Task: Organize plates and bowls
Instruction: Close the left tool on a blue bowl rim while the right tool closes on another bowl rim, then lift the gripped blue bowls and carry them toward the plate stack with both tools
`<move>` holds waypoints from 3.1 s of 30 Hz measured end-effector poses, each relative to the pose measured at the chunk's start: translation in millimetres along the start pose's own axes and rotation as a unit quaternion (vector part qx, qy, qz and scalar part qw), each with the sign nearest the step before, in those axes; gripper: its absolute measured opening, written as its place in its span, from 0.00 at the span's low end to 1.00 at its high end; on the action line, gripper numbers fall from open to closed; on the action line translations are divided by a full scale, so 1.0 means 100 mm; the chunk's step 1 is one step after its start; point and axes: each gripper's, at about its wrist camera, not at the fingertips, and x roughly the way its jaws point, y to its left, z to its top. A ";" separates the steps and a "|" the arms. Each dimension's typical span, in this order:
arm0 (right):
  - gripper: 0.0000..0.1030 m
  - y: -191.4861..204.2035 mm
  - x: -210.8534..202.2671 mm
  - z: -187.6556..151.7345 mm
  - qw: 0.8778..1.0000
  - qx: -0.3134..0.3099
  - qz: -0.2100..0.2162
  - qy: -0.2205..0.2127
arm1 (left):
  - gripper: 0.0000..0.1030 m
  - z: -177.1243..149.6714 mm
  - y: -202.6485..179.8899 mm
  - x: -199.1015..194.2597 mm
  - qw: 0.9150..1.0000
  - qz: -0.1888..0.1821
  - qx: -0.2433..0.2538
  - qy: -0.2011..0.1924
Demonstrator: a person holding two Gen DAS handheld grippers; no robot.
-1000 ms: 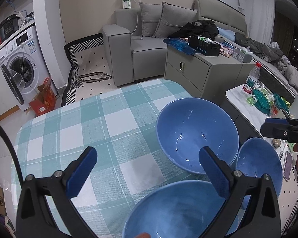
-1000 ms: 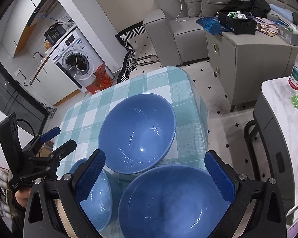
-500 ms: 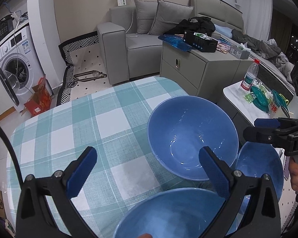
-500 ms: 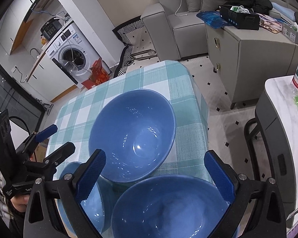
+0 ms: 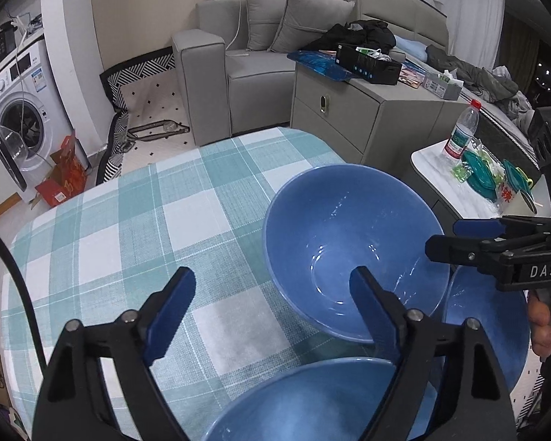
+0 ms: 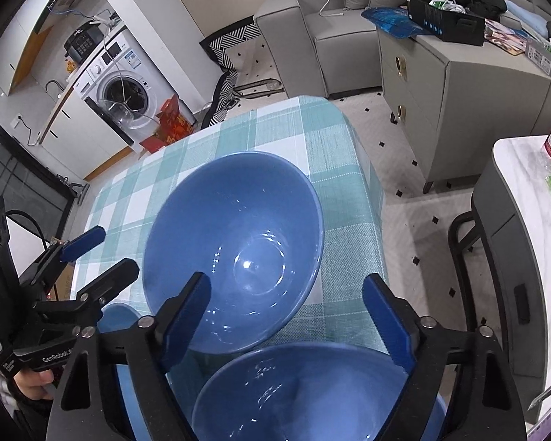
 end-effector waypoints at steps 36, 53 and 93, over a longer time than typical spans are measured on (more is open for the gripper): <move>0.31 -0.02 0.32 0.02 0.999 -0.010 -0.003 0.031 | 0.18 -0.04 -0.04 0.27 0.999 -0.030 0.012 0.036; 0.22 -0.02 0.28 0.02 0.999 -0.009 -0.007 0.034 | 0.17 -0.03 -0.06 0.17 0.999 -0.015 0.024 0.031; 0.22 0.37 -0.36 -0.05 0.999 -0.044 -0.009 0.003 | 0.17 -0.04 0.00 -0.48 1.000 -0.025 0.017 -0.006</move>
